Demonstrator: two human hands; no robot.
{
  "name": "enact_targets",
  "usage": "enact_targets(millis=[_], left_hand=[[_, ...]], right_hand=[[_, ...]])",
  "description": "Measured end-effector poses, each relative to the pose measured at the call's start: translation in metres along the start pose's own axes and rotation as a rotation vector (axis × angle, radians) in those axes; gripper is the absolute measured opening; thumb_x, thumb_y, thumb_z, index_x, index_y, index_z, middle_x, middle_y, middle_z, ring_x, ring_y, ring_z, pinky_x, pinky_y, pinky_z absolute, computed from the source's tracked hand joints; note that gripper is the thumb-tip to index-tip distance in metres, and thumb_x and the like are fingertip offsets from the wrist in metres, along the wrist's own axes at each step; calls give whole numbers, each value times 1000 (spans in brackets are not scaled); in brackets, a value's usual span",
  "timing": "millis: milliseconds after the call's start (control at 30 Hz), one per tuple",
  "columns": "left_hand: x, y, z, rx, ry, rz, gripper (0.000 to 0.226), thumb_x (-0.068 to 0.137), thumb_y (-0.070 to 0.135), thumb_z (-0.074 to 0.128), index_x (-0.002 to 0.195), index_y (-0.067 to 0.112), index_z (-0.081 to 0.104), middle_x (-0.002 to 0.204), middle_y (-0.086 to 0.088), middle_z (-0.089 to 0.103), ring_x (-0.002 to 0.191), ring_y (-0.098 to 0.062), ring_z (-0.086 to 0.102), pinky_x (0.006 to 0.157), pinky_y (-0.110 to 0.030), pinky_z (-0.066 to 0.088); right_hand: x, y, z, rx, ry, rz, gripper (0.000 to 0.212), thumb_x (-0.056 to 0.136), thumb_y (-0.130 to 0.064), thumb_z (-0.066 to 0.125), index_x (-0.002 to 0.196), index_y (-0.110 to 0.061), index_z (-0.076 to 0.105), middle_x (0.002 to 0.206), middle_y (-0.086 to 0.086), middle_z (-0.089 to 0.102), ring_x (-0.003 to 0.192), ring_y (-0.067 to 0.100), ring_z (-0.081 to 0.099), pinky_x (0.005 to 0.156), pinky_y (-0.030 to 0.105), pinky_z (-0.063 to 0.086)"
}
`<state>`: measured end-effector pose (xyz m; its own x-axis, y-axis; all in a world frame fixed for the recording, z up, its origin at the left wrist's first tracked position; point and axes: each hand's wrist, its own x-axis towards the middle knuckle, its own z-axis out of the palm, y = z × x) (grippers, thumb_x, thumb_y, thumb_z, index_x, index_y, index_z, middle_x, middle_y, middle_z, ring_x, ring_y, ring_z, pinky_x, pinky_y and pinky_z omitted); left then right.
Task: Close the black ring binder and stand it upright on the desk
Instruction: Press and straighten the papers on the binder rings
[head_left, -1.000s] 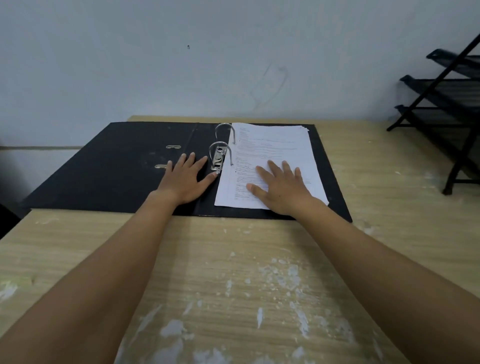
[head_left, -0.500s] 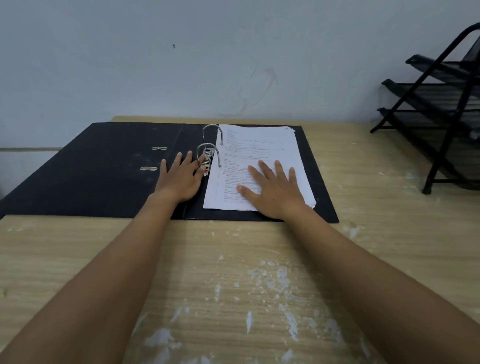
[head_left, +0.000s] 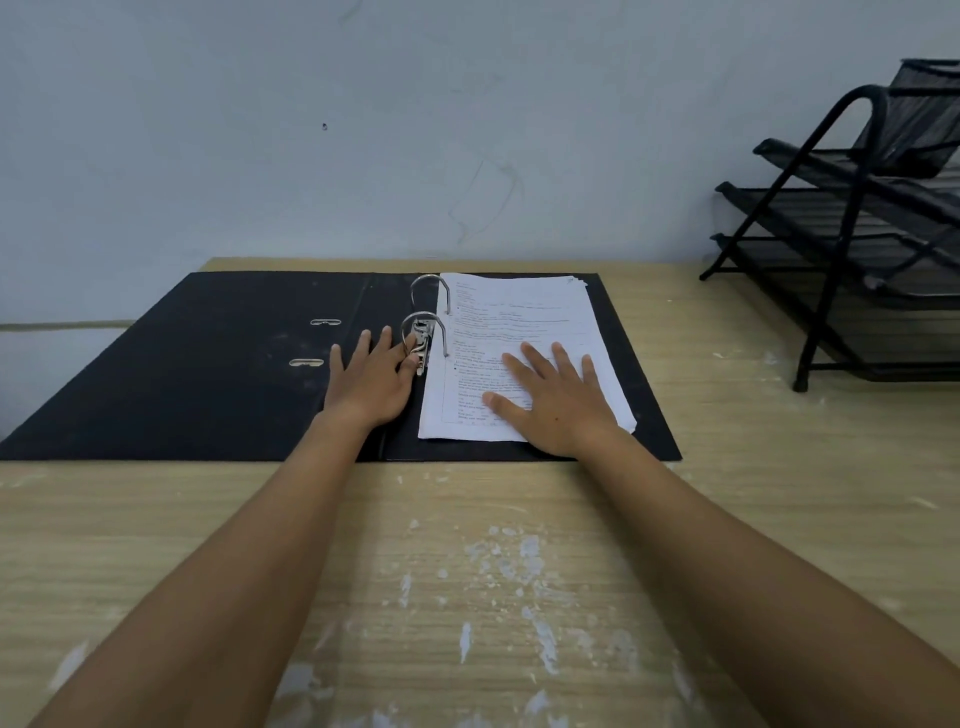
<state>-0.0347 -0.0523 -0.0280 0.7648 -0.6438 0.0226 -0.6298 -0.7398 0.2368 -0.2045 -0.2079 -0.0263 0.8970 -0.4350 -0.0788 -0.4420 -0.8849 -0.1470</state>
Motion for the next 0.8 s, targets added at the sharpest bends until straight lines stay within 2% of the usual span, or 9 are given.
enact_targets(millis=[367,433,500,567,667,800], left_hand=[[-9,42,10,-7,-7,22,50,102,37,19,152,32,20,163,-1,11,151,-26,2,119,-54,-4],[-10,41,10,-48,17,31,49,102,36,23,150,29,26,162,-2,18,151,-25,6,119,-53,-3],[-11,39,11,-158,81,44,46,102,32,30,146,22,37,156,-5,33,149,-26,15,120,-50,2],[-11,39,12,-223,115,50,45,101,27,33,144,15,40,152,-9,40,148,-26,21,121,-46,7],[-13,42,12,-197,72,44,46,102,24,31,146,12,35,155,-12,33,149,-25,16,121,-41,6],[-12,40,12,-192,80,35,46,103,27,27,147,17,36,157,-10,31,149,-24,15,121,-40,7]], right_hand=[[-16,41,-2,16,18,18,76,91,-71,16,156,-34,6,165,-7,-4,152,23,-11,120,50,-9],[-17,37,-1,32,57,27,72,93,-67,19,156,-31,11,165,-5,1,152,23,-7,121,50,-6],[-19,34,-3,62,90,46,69,96,-63,22,155,-28,17,165,-2,7,152,23,-2,121,49,-4],[-21,34,-4,66,105,62,68,97,-60,23,155,-26,18,165,0,9,152,24,0,121,49,-3],[-26,34,-2,55,66,98,70,96,-63,20,156,-28,13,165,-1,3,152,27,-6,120,53,-7],[-28,34,0,6,30,112,73,92,-69,13,156,-33,4,165,-4,-5,151,29,-13,117,57,-11]])
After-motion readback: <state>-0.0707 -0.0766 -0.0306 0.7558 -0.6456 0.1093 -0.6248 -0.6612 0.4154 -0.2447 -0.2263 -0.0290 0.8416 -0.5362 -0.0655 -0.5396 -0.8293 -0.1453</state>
